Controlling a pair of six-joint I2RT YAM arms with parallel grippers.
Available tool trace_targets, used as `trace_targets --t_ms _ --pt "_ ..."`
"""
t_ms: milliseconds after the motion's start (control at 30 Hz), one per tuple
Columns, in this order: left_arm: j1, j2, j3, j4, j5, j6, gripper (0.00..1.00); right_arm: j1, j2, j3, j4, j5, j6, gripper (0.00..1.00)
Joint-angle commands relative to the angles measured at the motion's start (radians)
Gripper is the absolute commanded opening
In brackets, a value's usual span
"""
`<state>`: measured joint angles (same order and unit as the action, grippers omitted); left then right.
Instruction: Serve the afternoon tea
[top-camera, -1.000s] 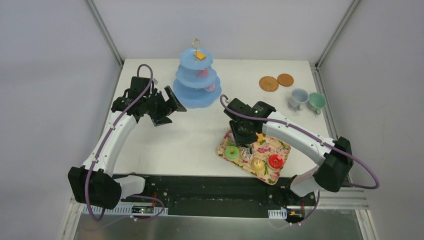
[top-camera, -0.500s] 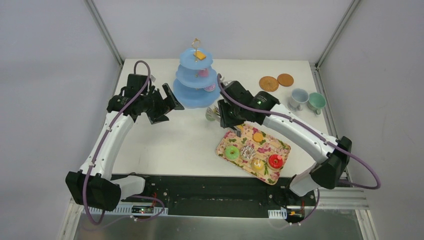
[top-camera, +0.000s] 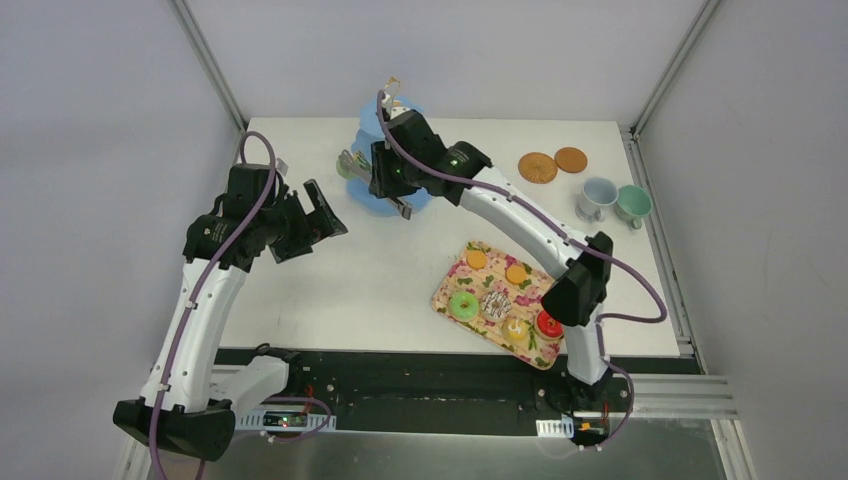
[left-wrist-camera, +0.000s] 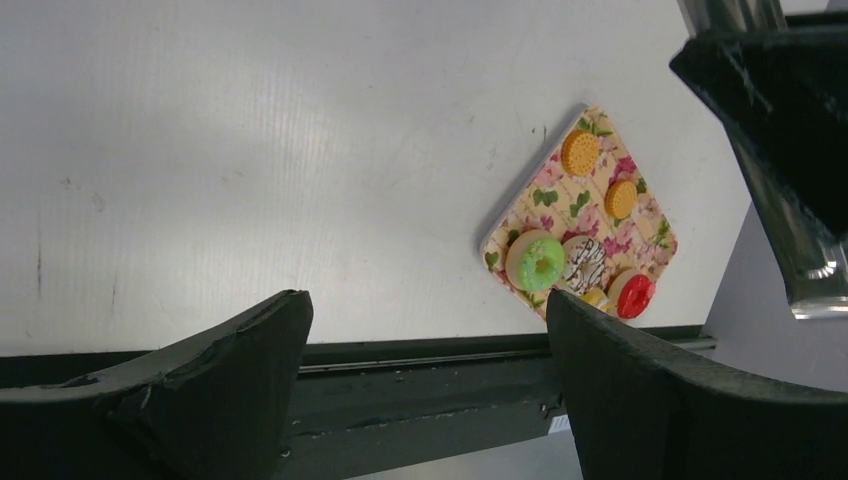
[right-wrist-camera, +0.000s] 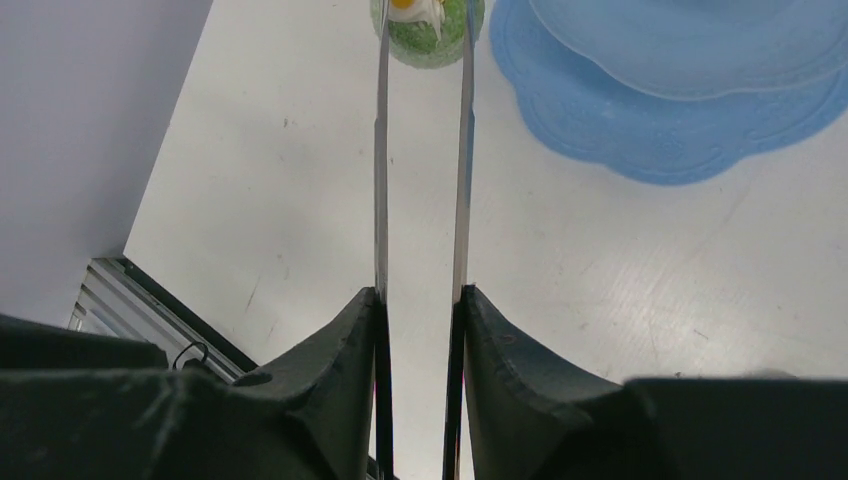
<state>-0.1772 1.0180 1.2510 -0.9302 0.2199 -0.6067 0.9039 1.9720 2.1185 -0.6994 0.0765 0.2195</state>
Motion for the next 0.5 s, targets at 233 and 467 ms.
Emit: trace_targets --t_ms 233,467 --pt "-0.001 -0.060 0.009 -0.075 -0.048 0.044 0.91 -0.027 0.146 0.224 0.059 0.020 -0.022 0.26" --pt "-0.002 -0.063 0.007 -0.078 -0.051 0.052 0.91 -0.053 0.166 0.218 0.070 0.039 -0.034 0.25"
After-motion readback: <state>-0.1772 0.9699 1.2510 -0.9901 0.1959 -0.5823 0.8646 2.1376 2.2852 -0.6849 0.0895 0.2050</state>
